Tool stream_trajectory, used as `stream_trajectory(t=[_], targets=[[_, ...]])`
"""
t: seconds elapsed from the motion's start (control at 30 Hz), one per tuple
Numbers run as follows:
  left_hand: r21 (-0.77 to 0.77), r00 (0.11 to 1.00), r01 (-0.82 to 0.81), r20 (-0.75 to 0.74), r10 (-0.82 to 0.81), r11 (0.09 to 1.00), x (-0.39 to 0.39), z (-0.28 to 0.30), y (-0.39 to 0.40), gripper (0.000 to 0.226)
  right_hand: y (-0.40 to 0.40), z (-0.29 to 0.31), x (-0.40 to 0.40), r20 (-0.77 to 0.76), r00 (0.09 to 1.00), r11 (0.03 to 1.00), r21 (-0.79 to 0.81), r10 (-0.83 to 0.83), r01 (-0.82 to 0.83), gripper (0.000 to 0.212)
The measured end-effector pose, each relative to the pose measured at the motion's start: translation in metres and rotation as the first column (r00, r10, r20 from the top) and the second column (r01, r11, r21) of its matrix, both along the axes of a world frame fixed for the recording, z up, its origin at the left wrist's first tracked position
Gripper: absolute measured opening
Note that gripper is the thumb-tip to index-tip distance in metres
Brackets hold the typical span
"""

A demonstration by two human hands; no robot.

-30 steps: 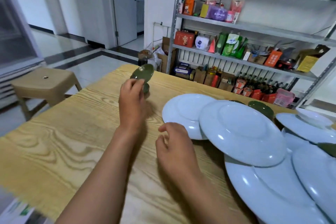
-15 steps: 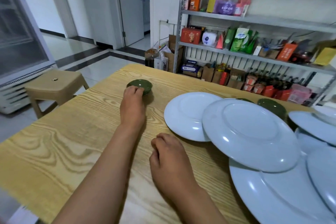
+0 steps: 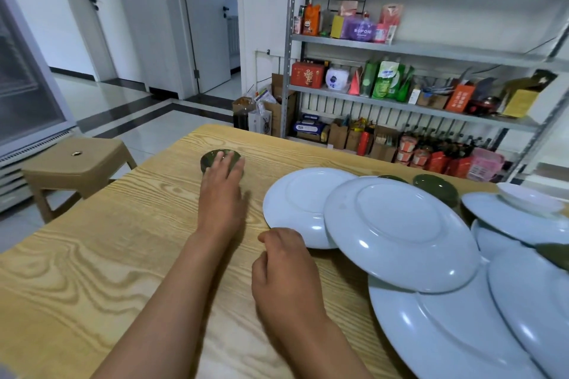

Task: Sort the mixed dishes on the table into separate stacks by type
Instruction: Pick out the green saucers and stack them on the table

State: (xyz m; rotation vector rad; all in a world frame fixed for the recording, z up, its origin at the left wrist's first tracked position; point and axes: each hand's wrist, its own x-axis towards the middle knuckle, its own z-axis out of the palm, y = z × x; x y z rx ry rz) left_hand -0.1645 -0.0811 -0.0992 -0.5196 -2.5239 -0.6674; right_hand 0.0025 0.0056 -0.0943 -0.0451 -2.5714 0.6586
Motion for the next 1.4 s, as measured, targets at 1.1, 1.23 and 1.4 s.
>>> stream_trajectory(t=[1.1,1.23,1.4], targets=[[0.179,0.902,0.320,0.245,-0.357,0.930,0.032,0.121,0.165,0.052,0.296,0.066,-0.115,0.508,0.816,0.954,0.045,-0.276,0.295,0.018],[0.251,0.879,0.320,0.280,-0.385,0.914,0.029,0.128,0.160,0.043,0.302,0.069,-0.117,0.567,0.790,0.954,-0.023,-0.232,0.297,0.018],[0.309,0.850,0.337,0.306,-0.428,0.889,0.029,0.125,0.169,0.035,0.305,0.075,-0.111,0.561,0.809,0.968,-0.052,-0.176,0.246,0.018]])
